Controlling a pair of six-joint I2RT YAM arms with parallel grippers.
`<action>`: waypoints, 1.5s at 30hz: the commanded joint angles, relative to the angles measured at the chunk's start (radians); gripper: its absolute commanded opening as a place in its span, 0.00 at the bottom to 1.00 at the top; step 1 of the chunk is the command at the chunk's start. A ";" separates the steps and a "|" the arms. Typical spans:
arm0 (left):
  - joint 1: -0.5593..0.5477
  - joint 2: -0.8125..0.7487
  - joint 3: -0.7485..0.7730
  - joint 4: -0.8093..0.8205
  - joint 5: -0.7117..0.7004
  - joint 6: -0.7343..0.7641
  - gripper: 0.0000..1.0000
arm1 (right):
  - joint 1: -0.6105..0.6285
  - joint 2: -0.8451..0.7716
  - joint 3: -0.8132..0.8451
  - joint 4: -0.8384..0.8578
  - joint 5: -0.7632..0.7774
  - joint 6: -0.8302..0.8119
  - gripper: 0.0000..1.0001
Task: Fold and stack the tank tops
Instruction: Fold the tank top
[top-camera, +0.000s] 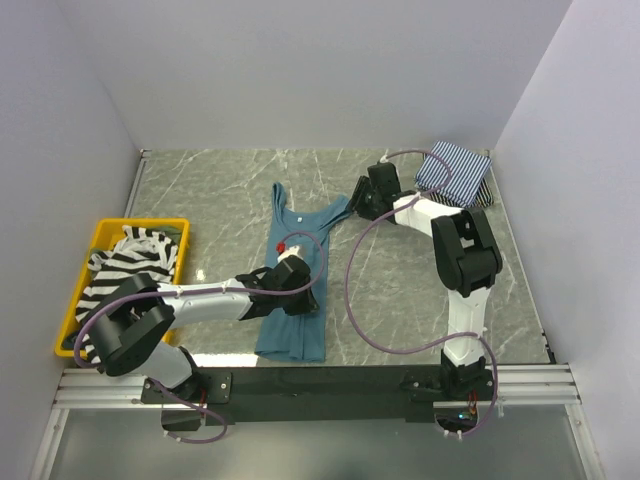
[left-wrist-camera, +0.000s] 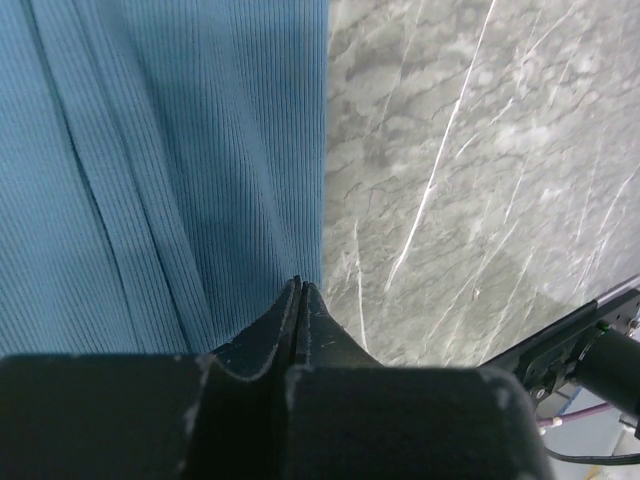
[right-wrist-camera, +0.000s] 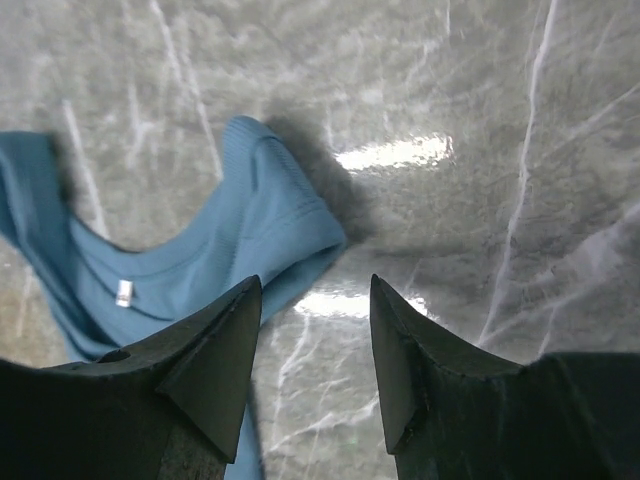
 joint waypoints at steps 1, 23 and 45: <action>0.006 0.007 0.012 0.050 0.039 0.034 0.01 | 0.001 0.028 0.049 0.037 -0.007 0.012 0.55; 0.006 0.059 -0.006 0.050 0.087 0.068 0.01 | 0.006 0.097 0.167 0.011 0.055 0.050 0.02; 0.024 -0.036 -0.029 0.019 0.055 0.065 0.01 | 0.168 0.329 0.695 -0.398 0.330 0.007 0.11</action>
